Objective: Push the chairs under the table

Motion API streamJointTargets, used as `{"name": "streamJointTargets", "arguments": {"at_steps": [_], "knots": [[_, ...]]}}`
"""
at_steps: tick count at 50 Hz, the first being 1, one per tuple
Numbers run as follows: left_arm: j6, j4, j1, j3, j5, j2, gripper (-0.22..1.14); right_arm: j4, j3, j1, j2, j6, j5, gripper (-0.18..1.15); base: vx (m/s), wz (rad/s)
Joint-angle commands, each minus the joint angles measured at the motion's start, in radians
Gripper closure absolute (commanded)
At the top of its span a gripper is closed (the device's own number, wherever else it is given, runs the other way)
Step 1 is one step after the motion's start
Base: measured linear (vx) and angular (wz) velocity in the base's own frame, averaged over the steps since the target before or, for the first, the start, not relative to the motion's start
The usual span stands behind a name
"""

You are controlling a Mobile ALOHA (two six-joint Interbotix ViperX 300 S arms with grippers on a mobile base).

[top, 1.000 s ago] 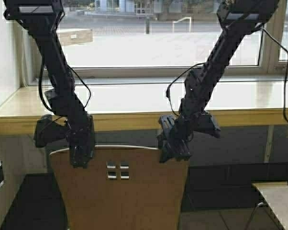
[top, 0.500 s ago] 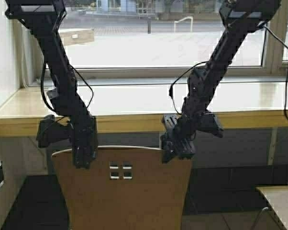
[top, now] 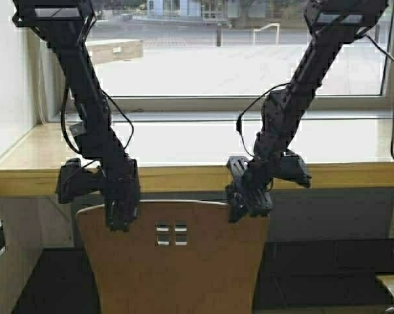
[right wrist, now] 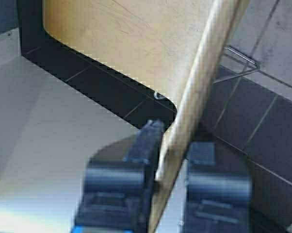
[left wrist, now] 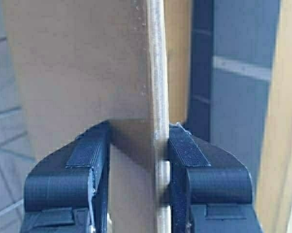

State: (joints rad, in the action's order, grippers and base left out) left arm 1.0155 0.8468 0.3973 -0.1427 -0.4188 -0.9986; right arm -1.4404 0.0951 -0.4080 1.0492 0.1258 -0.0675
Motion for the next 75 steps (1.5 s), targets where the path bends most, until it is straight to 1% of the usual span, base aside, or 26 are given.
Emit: {"name": "streamJointTargets", "arguments": {"at_steps": [1, 17, 30, 41, 57, 75], "knots": [[0.005, -0.005, -0.003, 0.008, 0.000, 0.003, 0.70, 0.025, 0.017, -0.015, -0.023, -0.021, 0.011, 0.92, 0.23, 0.00], [0.005, -0.008, -0.005, 0.003, -0.005, 0.006, 0.70, 0.043, 0.009, -0.015, -0.021, -0.025, 0.034, 0.92, 0.26, -0.03], [0.005, -0.008, -0.005, 0.002, 0.003, 0.009, 0.70, 0.044, -0.035, -0.018, -0.011, -0.025, -0.035, 0.92, 0.26, 0.02], [0.000, -0.003, -0.005, 0.002, 0.011, 0.014, 0.70, 0.051, -0.052, -0.018, 0.003, -0.028, -0.051, 0.92, 0.27, 0.04], [0.000, -0.006, -0.005, -0.005, 0.014, 0.018, 0.70, 0.054, -0.032, -0.015, 0.000, -0.029, -0.037, 0.92, 0.21, -0.01], [0.000, -0.011, -0.003, -0.028, 0.051, 0.041, 0.70, 0.112, -0.034, -0.014, -0.005, -0.037, -0.044, 0.92, 0.14, 0.00]]}}
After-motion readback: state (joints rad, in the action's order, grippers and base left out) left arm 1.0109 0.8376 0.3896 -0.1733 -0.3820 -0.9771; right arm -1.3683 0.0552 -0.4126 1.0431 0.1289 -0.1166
